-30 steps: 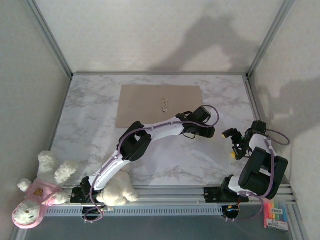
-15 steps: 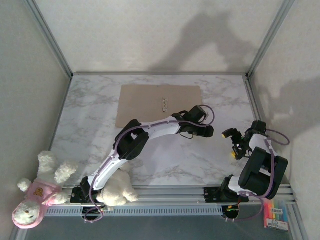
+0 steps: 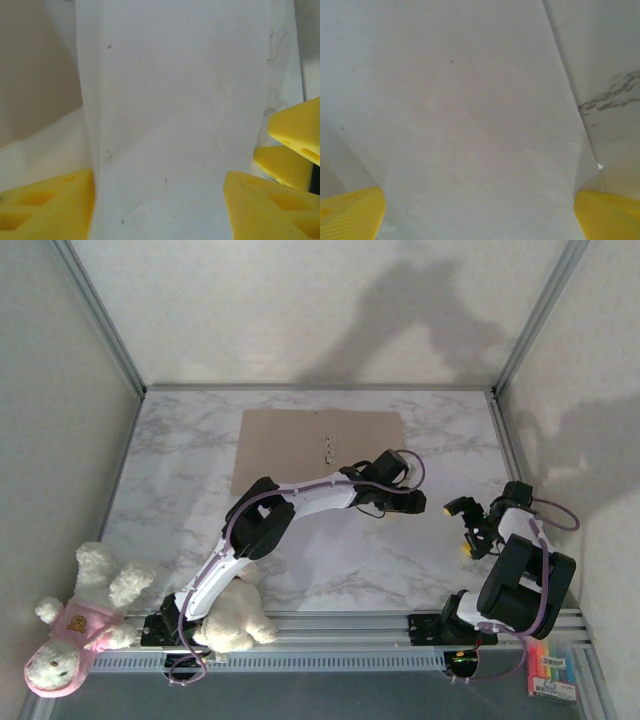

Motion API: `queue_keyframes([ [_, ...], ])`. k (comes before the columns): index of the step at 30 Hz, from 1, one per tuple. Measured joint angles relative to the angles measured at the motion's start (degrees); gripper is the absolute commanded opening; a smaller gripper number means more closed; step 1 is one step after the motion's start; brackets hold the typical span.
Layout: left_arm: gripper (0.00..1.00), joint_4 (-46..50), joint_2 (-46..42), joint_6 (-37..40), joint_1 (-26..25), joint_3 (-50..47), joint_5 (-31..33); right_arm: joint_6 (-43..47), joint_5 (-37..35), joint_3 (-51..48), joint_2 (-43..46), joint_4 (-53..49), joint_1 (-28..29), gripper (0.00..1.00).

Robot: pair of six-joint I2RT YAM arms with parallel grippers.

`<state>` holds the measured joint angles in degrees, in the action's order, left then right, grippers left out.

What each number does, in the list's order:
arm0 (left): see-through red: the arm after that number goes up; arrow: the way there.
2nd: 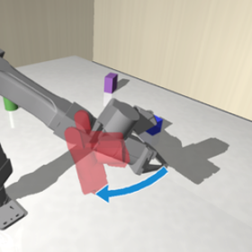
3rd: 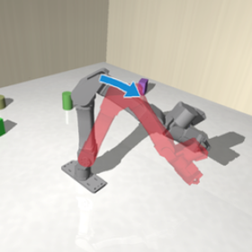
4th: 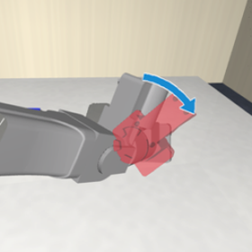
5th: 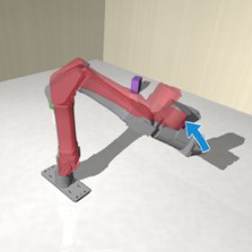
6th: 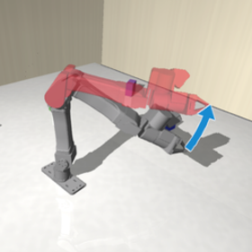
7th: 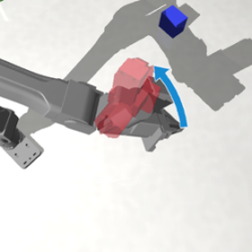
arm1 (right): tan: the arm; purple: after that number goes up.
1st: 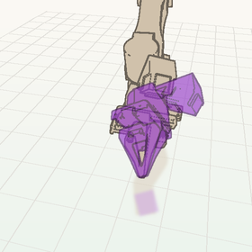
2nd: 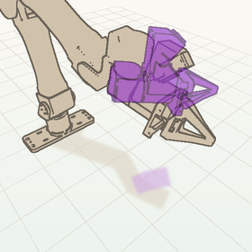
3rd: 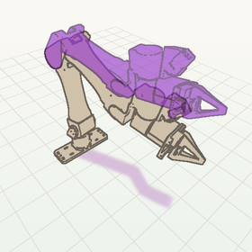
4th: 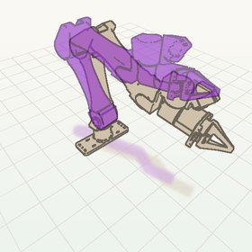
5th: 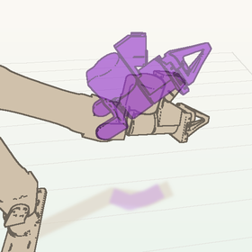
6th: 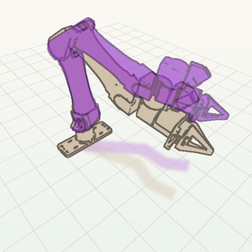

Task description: Put the files into the folder

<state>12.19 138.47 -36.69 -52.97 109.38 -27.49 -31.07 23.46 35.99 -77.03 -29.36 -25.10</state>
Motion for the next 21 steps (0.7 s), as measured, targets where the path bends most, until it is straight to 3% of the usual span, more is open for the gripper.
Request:
queue_keyframes([
  [8, 0.59, 0.55, 1.22, -0.66, 0.0, 2.93, -0.17, 0.0, 0.42, -0.02, 0.02, 0.24, 0.0, 0.99],
  [21, 0.63, 6.34, 4.68, 0.59, -0.02, 8.24, 5.07, 0.02, 0.66, -0.42, 0.5, 0.72, 0.0, 0.99],
])
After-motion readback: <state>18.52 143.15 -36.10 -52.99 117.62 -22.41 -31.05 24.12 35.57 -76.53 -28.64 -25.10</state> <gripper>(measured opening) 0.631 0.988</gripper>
